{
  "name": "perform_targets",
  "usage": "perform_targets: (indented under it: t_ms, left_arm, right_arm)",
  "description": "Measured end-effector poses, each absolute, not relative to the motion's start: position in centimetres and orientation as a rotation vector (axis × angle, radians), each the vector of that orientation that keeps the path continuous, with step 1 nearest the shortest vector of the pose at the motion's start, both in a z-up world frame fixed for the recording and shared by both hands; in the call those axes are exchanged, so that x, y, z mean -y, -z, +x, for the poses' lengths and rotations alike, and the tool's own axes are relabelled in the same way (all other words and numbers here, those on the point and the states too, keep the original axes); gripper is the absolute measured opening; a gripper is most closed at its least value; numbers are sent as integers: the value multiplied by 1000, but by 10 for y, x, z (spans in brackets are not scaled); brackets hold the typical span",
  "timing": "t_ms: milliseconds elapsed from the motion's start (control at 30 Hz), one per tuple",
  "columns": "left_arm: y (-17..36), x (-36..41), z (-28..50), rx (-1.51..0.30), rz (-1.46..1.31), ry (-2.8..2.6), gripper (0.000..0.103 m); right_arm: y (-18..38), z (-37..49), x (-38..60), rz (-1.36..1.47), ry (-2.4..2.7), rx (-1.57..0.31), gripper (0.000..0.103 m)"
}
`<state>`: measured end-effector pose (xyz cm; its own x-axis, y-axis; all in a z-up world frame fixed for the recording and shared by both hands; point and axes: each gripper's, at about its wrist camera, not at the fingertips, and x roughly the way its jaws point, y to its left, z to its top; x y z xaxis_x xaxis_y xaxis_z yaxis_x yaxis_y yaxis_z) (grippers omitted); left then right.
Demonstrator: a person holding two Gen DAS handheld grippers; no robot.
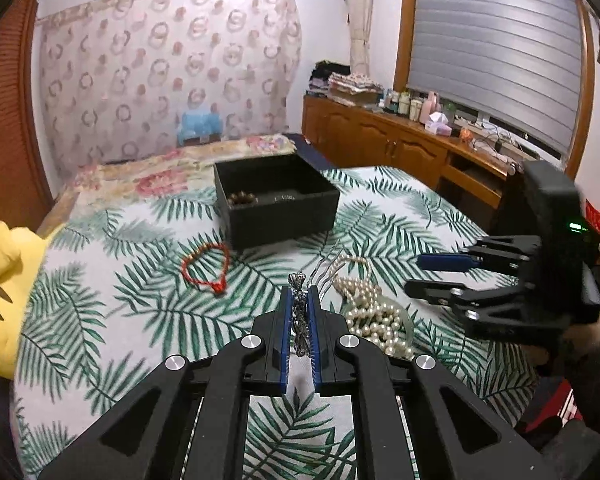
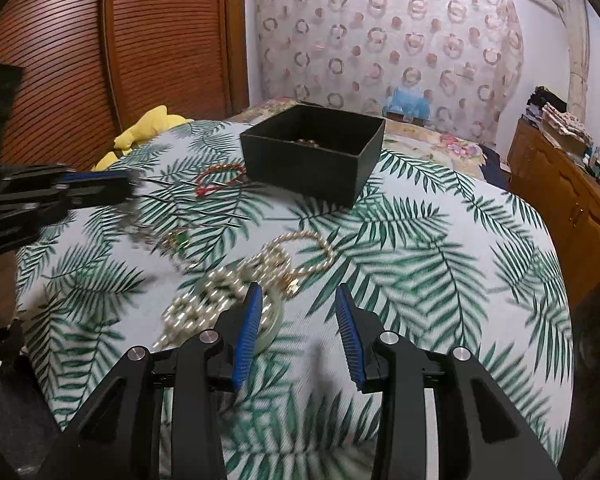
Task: Organize jewelry
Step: 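Grasp the silver hairpins with the left gripper while the right gripper grasps a beaded necklace, then carry the hairpins into the black box with the left gripper while the right lifts the necklace over it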
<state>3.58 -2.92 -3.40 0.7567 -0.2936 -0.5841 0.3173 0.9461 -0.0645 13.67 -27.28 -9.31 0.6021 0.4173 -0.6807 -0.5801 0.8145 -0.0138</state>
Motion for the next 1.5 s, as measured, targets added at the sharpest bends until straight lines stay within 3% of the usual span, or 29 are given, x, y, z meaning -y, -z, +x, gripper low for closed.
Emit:
perform_targets:
  t_ms: [100, 167, 500, 633, 833, 1500]
  left_arm:
    - [27, 25, 34, -612, 38, 324, 7]
    - [25, 24, 33, -605, 38, 317, 7]
    - [18, 10, 36, -587, 30, 280, 7]
    - [17, 4, 36, -581, 21, 270, 7]
    - [15, 2, 36, -575, 19, 261, 7]
    - [-9, 1, 45, -517, 11, 254, 7]
  right_arm:
    - [97, 159, 267, -270, -577, -745, 38]
    - [100, 174, 264, -277, -576, -766, 30]
    - [115, 205, 247, -329, -588, -831, 21]
    - [116, 200, 245, -333, -603, -824, 5]
    - [103, 195, 250, -296, -604, -796, 5]
    - [-39, 168, 258, -267, -624, -496, 5]
